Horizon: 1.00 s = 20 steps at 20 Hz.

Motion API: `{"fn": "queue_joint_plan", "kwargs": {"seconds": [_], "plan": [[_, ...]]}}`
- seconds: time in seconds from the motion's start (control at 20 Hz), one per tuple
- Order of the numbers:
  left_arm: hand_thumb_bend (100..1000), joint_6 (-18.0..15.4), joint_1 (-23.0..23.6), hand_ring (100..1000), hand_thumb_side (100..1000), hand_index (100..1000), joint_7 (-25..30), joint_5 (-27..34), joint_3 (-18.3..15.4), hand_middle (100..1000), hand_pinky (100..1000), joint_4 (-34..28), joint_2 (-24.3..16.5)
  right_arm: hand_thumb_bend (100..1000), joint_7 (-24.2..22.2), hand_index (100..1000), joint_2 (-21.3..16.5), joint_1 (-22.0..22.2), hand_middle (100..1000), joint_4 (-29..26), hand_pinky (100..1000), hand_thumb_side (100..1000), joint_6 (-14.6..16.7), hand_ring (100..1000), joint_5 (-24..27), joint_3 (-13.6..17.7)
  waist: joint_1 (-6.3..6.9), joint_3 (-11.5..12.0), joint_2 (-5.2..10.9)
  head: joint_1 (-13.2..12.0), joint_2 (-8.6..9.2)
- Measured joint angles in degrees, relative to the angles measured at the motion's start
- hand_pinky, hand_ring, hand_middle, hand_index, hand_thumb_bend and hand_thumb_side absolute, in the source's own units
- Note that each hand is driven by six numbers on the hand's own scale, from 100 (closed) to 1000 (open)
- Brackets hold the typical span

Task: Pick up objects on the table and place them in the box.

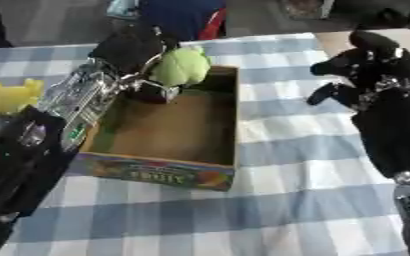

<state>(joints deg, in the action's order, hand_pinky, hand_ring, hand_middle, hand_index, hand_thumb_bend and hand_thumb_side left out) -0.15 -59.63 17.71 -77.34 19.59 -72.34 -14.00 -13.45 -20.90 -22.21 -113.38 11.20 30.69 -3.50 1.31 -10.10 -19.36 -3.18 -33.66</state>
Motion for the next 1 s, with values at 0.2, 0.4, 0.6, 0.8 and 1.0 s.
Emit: {"fn": "queue_joint_plan", "kwargs": {"seconds": [0.2, 0.4, 0.6, 0.8, 1.0], "plan": [[230, -1.91, 0.29, 745, 614, 814, 4.86, -1.22, 0.05, 631, 318, 1.88, 0.44, 100, 0.02, 845, 0.00, 0.02, 643, 0.00, 557, 1000, -0.01, 744, 0.00, 0.03, 0.02, -0.02, -0.02, 0.01, 0.00], [486, -3.78, 0.41, 793, 698, 870, 11.24, -1.63, 0.04, 706, 391, 2.36, 0.44, 100, 0.06, 845, 0.00, 0.03, 642, 0.00, 557, 1000, 0.03, 745, 0.00, 0.09, 0.06, -0.02, -0.04, 0.02, -0.01], [783, -4.58, 0.42, 833, 773, 919, 15.83, -3.30, 0.00, 766, 456, 1.57, 0.39, 100, 0.14, 844, 0.00, 0.05, 642, 0.00, 558, 1000, 0.09, 745, 0.00, 0.26, 0.19, -0.10, -0.04, 0.01, -0.01], [873, -4.27, 0.45, 882, 833, 970, 17.23, -4.63, -0.36, 833, 513, -0.44, 0.21, 100, 0.32, 844, 0.00, 0.13, 642, 0.00, 559, 1000, 0.09, 746, -0.01, 0.35, 0.20, -0.31, -0.04, -0.03, -0.01], [923, -3.29, 0.62, 905, 934, 1000, 16.53, -5.40, -0.73, 873, 540, -1.77, -0.35, 100, 0.60, 845, 0.00, 0.44, 641, 0.00, 559, 1000, 0.23, 746, -0.01, 0.62, 0.20, -0.45, -0.03, -0.03, -0.01]]}}
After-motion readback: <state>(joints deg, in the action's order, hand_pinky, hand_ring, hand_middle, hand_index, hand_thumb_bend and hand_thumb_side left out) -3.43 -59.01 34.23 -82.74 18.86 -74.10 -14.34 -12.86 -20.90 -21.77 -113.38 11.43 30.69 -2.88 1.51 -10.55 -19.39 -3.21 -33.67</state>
